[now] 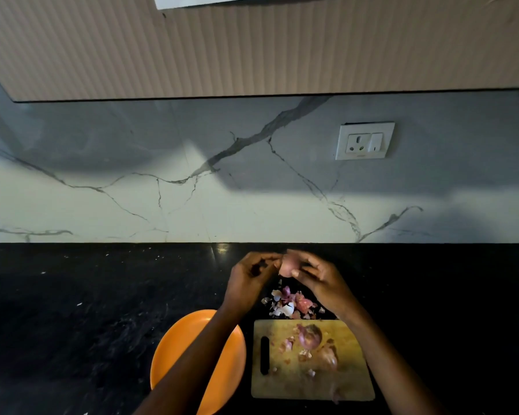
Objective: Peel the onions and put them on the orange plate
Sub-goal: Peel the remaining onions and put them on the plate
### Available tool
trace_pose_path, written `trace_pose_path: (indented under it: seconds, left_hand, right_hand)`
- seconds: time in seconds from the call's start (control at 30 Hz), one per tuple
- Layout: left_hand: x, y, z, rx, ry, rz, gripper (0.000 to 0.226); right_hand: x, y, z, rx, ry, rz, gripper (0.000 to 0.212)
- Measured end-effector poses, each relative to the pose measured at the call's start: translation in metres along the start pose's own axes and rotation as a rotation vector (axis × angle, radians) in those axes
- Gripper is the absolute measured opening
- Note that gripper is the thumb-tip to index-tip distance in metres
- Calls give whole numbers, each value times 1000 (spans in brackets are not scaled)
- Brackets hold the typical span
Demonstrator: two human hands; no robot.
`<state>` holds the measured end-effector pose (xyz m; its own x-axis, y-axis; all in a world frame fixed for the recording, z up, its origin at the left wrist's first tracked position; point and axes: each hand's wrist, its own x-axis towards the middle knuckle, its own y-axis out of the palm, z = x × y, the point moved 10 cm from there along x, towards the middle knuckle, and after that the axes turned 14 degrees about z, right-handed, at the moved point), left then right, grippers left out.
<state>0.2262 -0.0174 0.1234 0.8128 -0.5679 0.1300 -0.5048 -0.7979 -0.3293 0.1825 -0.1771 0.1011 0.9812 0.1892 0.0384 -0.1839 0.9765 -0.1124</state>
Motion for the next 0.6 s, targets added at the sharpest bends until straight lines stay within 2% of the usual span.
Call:
trace_pose_path:
  seconds: [0.2,0.5,0.6]
  left_hand:
    - [1,-3,-13,235,45,16,26]
    - [-2,-6,-2,155,-44,-40,3]
    - [-3,-3,-1,111,-49,-40,11]
  right_hand:
    - [0,2,-2,-64,21,43,47]
    - [2,5,2,-131,19,62,47]
    - [3,6,5,-143,15,57,47]
